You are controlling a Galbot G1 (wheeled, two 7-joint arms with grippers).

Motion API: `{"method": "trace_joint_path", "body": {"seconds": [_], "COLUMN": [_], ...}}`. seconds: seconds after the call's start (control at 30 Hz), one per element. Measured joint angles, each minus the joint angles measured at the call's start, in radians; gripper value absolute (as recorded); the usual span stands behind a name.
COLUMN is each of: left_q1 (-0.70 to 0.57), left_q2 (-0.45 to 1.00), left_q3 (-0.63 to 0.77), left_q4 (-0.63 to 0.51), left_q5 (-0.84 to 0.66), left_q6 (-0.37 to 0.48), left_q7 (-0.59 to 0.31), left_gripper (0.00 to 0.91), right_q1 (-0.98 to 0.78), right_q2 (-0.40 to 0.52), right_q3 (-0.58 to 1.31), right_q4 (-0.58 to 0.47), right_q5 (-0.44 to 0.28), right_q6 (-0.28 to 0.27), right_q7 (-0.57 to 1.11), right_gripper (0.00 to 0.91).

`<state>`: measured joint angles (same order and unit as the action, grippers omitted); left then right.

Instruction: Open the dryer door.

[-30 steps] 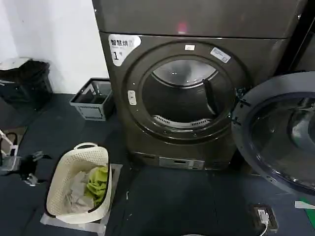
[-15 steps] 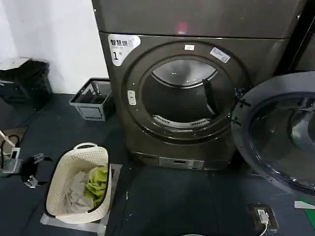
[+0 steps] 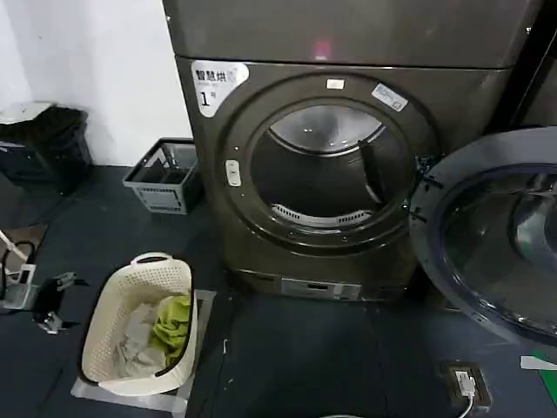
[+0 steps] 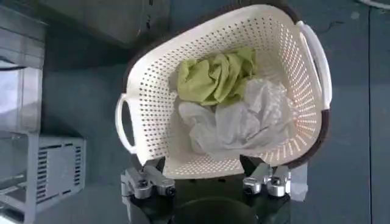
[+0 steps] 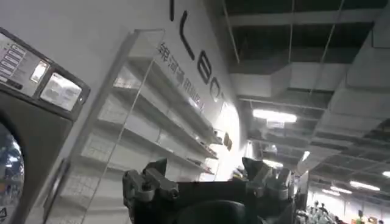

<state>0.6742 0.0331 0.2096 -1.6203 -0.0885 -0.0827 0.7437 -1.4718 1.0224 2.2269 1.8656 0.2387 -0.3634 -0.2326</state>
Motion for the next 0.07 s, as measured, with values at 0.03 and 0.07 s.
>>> {"method": "trace_joint_path", "body": {"seconds": [0.03,0.07], "left_q1": [0.0,0.0], "left_q2": [0.0,0.0], "left_q3": [0.0,0.0], "left_q4": [0.0,0.001], "left_q5": [0.0,0.001], "left_q6": [0.0,0.0], "left_q7": [0.0,0.0], "left_gripper": [0.907,0.907], "right_q1": [0.001,0.001], "right_q2": [0.001,0.001], "right_q3": [0.0,0.0], "right_q4": [0.0,0.0], "right_q5": [0.0,0.0], "right_q6": [0.0,0.0], "right_q7": [0.0,0.0], "right_gripper": [0.907,0.907]}}
